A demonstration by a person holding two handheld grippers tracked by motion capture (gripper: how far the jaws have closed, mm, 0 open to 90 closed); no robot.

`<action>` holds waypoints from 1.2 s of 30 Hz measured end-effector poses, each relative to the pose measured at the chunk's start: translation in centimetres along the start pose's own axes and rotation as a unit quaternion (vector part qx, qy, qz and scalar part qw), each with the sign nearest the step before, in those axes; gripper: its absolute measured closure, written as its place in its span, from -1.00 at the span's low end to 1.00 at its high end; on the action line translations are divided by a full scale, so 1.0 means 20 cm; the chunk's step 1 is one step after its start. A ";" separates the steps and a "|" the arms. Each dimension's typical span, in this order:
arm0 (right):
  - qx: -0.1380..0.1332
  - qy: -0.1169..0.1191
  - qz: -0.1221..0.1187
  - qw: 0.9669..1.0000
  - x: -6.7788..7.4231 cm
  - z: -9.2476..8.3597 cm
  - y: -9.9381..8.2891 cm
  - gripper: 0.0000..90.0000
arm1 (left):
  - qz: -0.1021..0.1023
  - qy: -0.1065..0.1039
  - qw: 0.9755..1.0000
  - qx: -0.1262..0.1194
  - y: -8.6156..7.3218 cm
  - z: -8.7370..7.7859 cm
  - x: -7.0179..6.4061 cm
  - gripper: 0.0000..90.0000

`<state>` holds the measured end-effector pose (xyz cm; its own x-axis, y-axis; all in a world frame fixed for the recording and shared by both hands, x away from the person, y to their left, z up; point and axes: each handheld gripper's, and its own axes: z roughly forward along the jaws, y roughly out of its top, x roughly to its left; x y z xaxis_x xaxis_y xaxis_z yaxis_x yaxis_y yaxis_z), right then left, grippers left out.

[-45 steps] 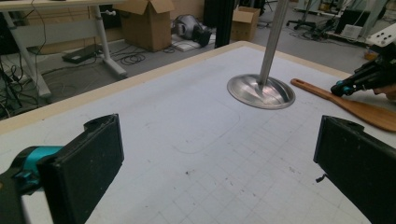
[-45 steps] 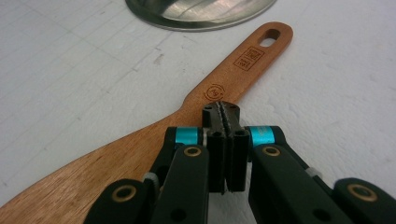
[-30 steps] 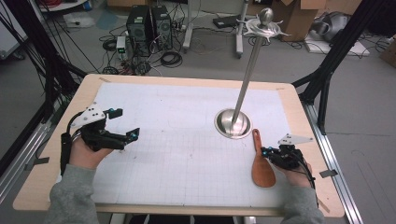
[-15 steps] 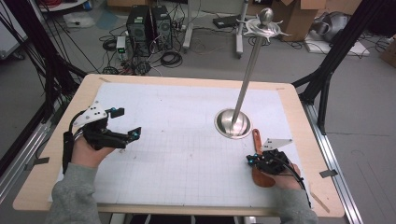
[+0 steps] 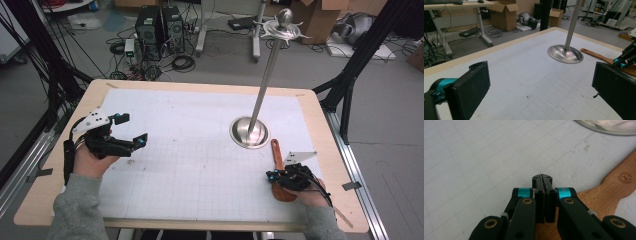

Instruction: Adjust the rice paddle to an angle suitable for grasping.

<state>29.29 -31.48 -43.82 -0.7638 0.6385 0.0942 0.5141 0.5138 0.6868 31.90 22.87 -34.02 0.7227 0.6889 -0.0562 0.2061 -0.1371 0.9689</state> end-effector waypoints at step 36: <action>-0.068 -0.120 0.095 0.986 -0.24 -0.22 -0.17 0.98 | 0.010 -0.014 1.000 0.024 -0.02 0.07 -0.05 -0.96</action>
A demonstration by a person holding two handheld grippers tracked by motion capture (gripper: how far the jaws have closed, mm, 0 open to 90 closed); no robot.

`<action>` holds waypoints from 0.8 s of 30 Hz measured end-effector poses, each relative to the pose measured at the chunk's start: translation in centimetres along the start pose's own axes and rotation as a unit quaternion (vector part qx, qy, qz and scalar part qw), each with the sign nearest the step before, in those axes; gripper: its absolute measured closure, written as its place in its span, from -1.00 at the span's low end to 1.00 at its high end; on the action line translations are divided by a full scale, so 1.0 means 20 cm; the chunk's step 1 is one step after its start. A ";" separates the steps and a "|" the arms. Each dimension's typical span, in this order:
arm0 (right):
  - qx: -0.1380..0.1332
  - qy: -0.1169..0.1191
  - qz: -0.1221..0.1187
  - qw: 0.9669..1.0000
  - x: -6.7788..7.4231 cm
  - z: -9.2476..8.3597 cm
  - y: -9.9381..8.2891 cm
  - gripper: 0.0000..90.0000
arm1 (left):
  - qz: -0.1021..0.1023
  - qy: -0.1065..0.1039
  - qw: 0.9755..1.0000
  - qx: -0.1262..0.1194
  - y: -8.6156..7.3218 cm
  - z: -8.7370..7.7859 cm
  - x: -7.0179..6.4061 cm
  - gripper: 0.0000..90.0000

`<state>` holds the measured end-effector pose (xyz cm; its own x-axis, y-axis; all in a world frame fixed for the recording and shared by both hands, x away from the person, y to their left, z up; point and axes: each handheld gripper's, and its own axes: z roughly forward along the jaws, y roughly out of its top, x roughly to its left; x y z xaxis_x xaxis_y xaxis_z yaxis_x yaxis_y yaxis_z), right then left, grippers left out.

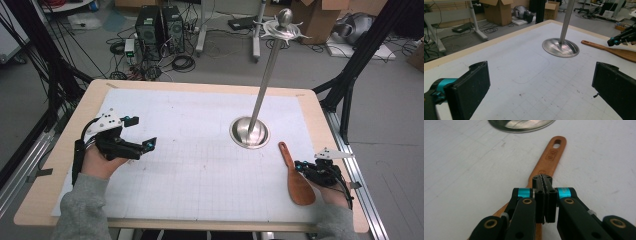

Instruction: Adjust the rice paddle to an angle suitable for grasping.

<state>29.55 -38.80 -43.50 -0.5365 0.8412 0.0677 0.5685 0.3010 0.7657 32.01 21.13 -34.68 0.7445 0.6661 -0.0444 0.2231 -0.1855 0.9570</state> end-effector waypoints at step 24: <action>0.024 0.013 -0.005 1.000 -0.03 0.10 0.02 0.98 | -0.003 0.015 1.000 0.002 -0.03 -0.08 0.00 -0.96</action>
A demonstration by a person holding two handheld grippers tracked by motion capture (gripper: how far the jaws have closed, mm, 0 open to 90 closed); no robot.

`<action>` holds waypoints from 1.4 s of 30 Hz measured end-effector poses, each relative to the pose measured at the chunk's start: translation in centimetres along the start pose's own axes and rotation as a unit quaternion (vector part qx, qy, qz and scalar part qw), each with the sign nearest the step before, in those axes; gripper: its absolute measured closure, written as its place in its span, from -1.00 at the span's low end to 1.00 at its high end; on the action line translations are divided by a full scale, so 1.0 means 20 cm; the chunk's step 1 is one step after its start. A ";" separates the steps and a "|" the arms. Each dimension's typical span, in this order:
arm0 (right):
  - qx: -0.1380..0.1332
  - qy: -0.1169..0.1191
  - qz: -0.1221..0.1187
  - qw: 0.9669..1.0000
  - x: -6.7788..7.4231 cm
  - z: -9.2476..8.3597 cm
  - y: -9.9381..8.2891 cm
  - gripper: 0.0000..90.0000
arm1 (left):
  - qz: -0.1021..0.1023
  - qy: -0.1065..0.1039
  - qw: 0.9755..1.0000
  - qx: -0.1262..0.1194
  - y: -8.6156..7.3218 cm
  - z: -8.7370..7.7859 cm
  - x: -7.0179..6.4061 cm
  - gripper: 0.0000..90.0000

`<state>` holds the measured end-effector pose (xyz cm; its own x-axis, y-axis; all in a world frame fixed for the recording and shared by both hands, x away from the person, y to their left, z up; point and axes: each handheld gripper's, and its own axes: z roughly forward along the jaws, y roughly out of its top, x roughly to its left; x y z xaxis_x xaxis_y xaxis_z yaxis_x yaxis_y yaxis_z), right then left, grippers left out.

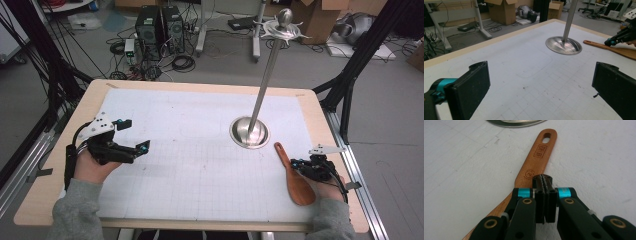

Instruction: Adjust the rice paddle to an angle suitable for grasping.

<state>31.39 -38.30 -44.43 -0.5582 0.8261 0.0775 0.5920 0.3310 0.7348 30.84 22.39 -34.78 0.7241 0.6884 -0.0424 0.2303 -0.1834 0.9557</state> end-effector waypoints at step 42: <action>0.044 0.087 -0.090 0.991 0.18 0.10 0.11 0.98 | 0.001 -0.003 1.000 0.001 -0.01 -0.01 0.00 -0.96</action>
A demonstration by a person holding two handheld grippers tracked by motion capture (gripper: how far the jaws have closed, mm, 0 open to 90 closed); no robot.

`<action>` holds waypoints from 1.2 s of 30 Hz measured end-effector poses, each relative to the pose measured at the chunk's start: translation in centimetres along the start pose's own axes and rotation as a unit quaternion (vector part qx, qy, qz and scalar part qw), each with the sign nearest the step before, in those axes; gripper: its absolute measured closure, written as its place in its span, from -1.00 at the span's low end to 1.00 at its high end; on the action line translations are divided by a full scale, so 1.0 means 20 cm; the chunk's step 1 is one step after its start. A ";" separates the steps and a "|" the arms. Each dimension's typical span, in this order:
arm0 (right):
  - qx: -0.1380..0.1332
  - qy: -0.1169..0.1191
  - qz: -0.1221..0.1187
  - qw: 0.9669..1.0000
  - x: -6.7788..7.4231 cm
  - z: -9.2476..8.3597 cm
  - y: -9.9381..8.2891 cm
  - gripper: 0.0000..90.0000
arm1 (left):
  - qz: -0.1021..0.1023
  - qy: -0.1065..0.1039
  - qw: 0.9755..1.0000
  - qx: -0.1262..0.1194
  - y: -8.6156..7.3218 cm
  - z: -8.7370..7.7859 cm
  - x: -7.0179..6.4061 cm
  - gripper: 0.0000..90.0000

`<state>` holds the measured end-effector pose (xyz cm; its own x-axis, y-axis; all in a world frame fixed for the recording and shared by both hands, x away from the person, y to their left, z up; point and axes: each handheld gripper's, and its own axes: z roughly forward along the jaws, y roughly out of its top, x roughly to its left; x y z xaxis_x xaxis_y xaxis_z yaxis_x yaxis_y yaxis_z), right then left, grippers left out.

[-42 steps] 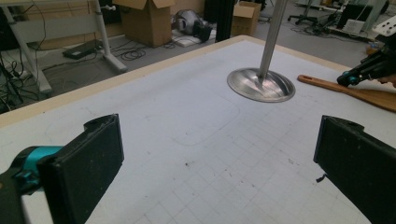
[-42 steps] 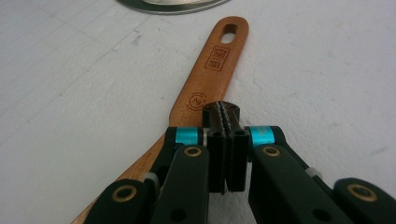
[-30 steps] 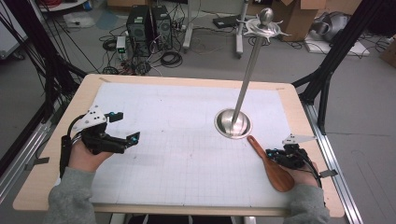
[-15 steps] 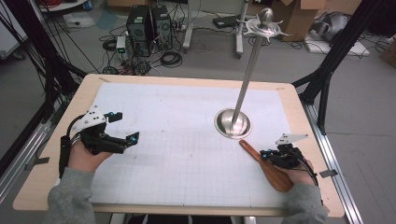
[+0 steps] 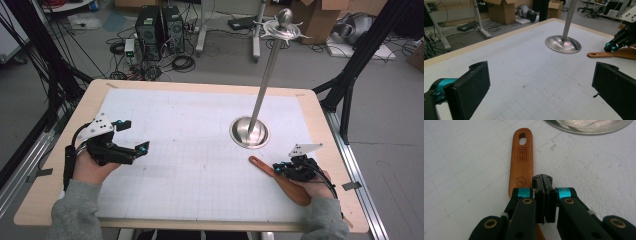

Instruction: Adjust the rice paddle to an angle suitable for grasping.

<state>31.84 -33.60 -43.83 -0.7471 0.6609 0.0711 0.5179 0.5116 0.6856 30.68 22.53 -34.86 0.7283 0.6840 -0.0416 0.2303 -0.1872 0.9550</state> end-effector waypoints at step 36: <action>-0.053 -0.082 0.003 0.995 0.12 -0.16 0.22 -0.79 | -0.004 0.013 1.000 -0.002 -0.02 -0.05 0.02 -0.96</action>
<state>31.02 -31.56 -38.21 -0.6614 0.7491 -0.0374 0.4695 0.4524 0.7582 30.13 23.56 -35.00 0.7093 0.7037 -0.0416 0.2330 -0.1783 0.9560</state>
